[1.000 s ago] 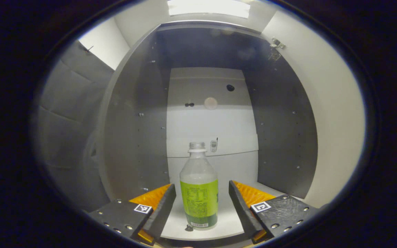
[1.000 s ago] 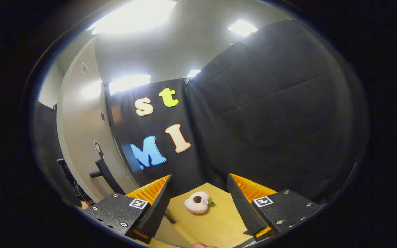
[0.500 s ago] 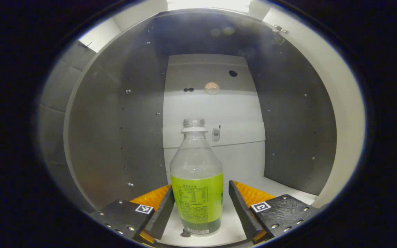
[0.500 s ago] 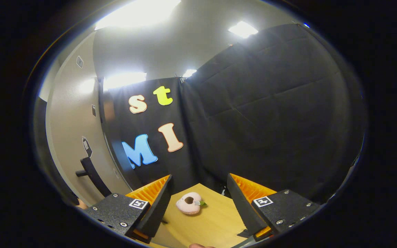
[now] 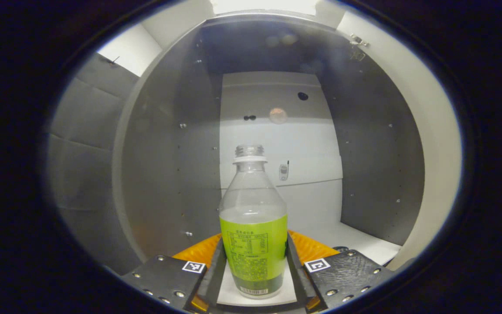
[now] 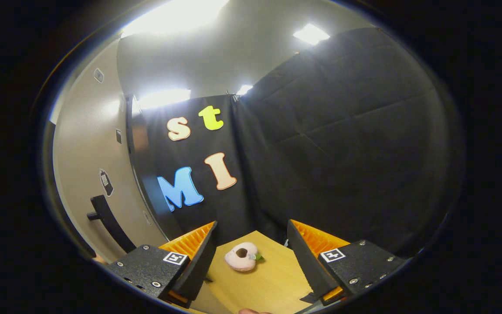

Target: Open the cabinet door with the right hand, grasp the bottle in the cabinet with the left hand and place it on the coaster, then close the cabinet door with the right hand.

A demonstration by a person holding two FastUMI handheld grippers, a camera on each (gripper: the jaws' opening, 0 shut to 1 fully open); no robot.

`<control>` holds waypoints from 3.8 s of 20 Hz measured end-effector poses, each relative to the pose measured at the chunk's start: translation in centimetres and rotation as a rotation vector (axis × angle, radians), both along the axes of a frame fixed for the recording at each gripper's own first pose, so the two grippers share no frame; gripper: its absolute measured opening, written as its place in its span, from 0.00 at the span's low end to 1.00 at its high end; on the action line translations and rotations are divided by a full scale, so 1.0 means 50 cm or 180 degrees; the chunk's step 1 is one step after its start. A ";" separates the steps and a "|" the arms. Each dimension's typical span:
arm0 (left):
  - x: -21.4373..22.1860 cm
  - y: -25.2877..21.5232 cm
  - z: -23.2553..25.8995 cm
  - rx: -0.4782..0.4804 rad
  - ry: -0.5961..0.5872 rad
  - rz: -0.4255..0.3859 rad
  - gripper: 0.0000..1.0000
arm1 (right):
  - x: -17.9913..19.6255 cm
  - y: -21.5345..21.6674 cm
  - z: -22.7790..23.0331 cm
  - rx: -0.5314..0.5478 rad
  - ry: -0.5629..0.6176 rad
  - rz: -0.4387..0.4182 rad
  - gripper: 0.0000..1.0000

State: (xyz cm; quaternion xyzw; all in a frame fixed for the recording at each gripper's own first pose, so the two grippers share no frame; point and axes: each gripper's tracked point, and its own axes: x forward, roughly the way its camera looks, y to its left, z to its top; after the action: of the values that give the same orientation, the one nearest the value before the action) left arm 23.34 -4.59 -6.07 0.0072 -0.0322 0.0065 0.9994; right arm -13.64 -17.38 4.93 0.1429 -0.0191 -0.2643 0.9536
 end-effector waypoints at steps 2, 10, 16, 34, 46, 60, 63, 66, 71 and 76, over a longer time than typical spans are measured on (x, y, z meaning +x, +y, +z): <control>-0.032 0.005 0.024 0.0002 -0.0040 0.0044 0.69 | 0.004 -0.008 -0.004 0.0088 -0.0017 0.0125 0.95; -0.227 -0.001 0.109 0.0133 -0.0181 0.0238 0.60 | -0.007 -0.046 -0.006 0.0126 0.0030 0.0620 0.94; -0.360 -0.030 0.157 0.0280 -0.0255 0.0376 0.60 | -0.007 -0.072 -0.011 -0.0015 0.0072 0.0996 0.95; -0.742 -0.001 -0.143 0.0561 -0.0137 0.0927 0.67 | 0.125 -0.012 -0.147 -0.0594 0.0135 0.1417 0.95; -0.788 0.069 -0.573 0.0248 0.0096 0.1377 0.67 | 0.100 -0.002 -0.375 -0.1058 0.0808 0.1594 0.96; -0.759 0.086 -0.595 0.0148 0.0089 0.1448 0.82 | 0.108 0.047 -0.407 -0.1116 0.0945 0.1822 0.95; -0.778 0.080 -0.570 0.0158 0.0013 0.1407 0.82 | 0.104 0.056 -0.416 -0.1095 0.0980 0.1846 0.95; -0.770 0.085 -0.540 0.0166 -0.0051 0.1403 0.82 | 0.102 0.063 -0.412 -0.1067 0.0967 0.1870 0.96; -0.780 0.092 -0.483 0.0181 -0.0116 0.1376 0.83 | 0.099 0.066 -0.399 -0.0978 0.0918 0.1875 0.96; -0.788 0.071 -0.399 0.0183 -0.0179 0.1225 0.76 | 0.090 0.069 -0.379 -0.0900 0.0862 0.1878 0.96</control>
State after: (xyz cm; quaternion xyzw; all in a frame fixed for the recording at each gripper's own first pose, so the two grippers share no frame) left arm -16.06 -1.05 -26.04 0.0415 -0.0584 0.1967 0.9778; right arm -9.12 -13.92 -14.04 -0.0276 0.1133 0.0113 0.9931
